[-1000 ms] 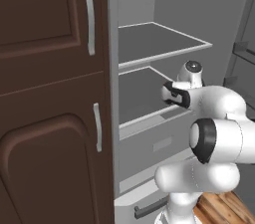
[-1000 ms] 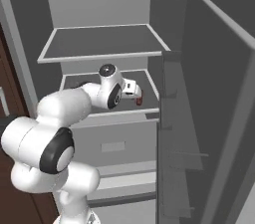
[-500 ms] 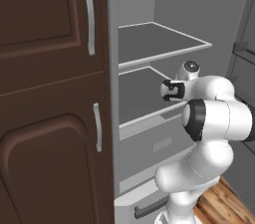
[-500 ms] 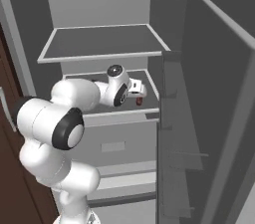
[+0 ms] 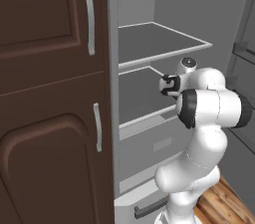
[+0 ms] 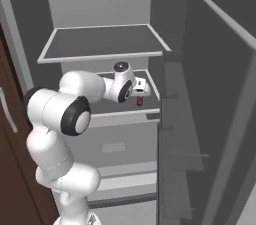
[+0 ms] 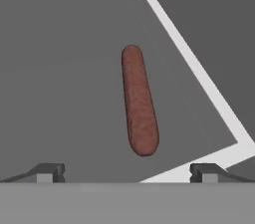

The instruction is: Move the hot dog bun to the plate on the dining table and place the condiment next to that plate. Then navigate to the fridge and take the sausage and place it on the plate as well.

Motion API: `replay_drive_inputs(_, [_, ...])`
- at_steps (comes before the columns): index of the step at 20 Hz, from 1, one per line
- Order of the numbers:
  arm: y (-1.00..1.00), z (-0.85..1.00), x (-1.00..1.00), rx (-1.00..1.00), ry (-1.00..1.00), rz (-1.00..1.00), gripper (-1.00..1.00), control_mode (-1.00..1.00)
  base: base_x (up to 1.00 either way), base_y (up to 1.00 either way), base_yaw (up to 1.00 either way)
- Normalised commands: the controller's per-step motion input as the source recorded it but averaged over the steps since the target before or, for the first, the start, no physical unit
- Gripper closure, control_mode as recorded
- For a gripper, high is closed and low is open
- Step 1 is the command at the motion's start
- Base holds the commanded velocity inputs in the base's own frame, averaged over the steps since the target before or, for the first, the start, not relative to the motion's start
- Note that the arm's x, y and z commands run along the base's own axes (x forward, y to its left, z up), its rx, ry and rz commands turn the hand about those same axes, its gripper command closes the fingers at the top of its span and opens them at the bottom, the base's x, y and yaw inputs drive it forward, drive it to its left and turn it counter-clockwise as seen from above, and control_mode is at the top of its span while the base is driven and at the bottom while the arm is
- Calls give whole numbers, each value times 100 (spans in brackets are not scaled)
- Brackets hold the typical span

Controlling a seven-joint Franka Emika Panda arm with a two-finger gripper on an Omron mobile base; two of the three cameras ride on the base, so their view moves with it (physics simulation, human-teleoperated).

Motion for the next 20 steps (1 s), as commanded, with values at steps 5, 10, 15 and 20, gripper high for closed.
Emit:
replay_drive_inputs(5, [0,-34,4,0,2,0,-100,-100,0,0,0])
replay_drive_inputs(10, [0,-26,28,0,1,0,-100,-100,0,0,0])
replay_drive_inputs(15, [0,-21,45,0,0,0,-100,-100,0,0,0])
replay_drive_inputs(20, [-3,-14,53,0,1,0,-100,-100,0,0,0])
